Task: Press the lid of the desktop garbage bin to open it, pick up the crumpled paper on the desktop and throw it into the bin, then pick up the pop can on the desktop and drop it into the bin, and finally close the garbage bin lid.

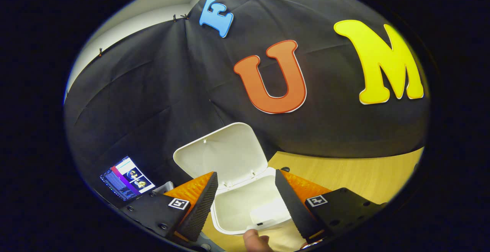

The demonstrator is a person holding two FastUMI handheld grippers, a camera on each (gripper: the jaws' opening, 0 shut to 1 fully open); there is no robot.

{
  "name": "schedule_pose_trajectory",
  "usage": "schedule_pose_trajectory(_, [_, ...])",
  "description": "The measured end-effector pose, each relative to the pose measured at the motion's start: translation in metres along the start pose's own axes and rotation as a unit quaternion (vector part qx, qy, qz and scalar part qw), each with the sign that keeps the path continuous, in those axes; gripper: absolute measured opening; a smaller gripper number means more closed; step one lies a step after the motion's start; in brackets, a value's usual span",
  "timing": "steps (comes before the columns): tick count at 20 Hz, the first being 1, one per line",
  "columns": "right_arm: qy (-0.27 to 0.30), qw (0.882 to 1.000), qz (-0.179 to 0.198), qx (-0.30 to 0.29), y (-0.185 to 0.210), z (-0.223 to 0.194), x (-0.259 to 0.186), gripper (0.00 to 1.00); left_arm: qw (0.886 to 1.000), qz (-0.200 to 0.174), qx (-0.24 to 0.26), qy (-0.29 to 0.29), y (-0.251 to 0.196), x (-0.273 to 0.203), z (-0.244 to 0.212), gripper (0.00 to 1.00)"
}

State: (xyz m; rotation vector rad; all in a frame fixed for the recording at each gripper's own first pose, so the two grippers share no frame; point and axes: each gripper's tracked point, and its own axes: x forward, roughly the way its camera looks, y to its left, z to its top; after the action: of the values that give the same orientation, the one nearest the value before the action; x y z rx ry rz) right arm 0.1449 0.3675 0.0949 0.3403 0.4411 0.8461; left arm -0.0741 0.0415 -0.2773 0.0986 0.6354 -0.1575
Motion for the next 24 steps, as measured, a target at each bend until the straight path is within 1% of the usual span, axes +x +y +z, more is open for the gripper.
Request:
schedule_pose_trajectory(1, [-0.005, 1.0, -0.017, -0.002, -0.012, 0.0, -0.005, 0.95, 1.0, -0.004, 0.003, 0.0, -0.005, 0.002, 0.001, 0.95])
schedule_pose_trajectory(2, [-0.011, 0.999, -0.032, 0.0, -0.025, 0.002, -0.011, 0.95, 1.0, -0.006, 0.01, -0.002, -0.009, 0.005, 0.002, 0.95])
schedule_pose_trajectory(3, [-0.014, 0.999, -0.043, 0.004, -0.036, 0.004, -0.021, 0.92, 1.0, -0.008, 0.016, -0.003, -0.013, 0.009, 0.004, 0.95])
schedule_pose_trajectory(4, [-0.015, 0.999, -0.051, 0.009, -0.047, 0.005, -0.029, 0.92, 1.0, -0.011, 0.019, -0.005, -0.017, 0.013, 0.005, 0.95])
schedule_pose_trajectory(5, [-0.012, 0.998, -0.064, 0.013, -0.062, 0.002, -0.039, 0.96, 1.0, -0.015, 0.022, -0.005, -0.021, 0.017, 0.007, 0.95])
schedule_pose_trajectory(7, [-0.013, 0.995, -0.094, 0.019, -0.089, -0.004, -0.058, 0.96, 0.999, -0.021, 0.033, -0.011, -0.032, 0.026, 0.011, 0.95])
schedule_pose_trajectory(8, [-0.015, 0.994, -0.11, 0.018, -0.104, -0.005, -0.067, 0.92, 0.999, -0.026, 0.04, -0.014, -0.038, 0.032, 0.013, 0.95])
schedule_pose_trajectory(10, [-0.02, 0.99, -0.137, 0.018, -0.129, -0.007, -0.086, 0.92, 0.998, -0.039, 0.051, -0.021, -0.051, 0.044, 0.016, 0.95])
schedule_pose_trajectory(11, [-0.018, 0.988, -0.15, 0.019, -0.14, -0.011, -0.095, 0.96, 0.997, -0.044, 0.055, -0.024, -0.056, 0.05, 0.016, 0.95])
schedule_pose_trajectory(15, [-0.008, 0.98, -0.196, 0.029, -0.182, -0.031, -0.122, 0.96, 0.996, -0.065, 0.065, -0.018, -0.069, 0.072, 0.009, 0.96])
schedule_pose_trajectory(19, [0.007, 0.975, -0.213, 0.061, -0.204, -0.051, -0.139, 0.96, 0.994, -0.074, 0.073, -0.021, -0.074, 0.089, 0.014, 0.96])
schedule_pose_trajectory(20, [0.01, 0.974, -0.218, 0.067, -0.211, -0.056, -0.144, 0.92, 0.994, -0.081, 0.074, -0.024, -0.078, 0.095, 0.017, 0.96])
schedule_pose_trajectory(24, [0.013, 0.97, -0.235, 0.068, -0.229, -0.071, -0.157, 0.92, 0.993, -0.089, 0.075, -0.024, -0.083, 0.109, 0.022, 0.96])
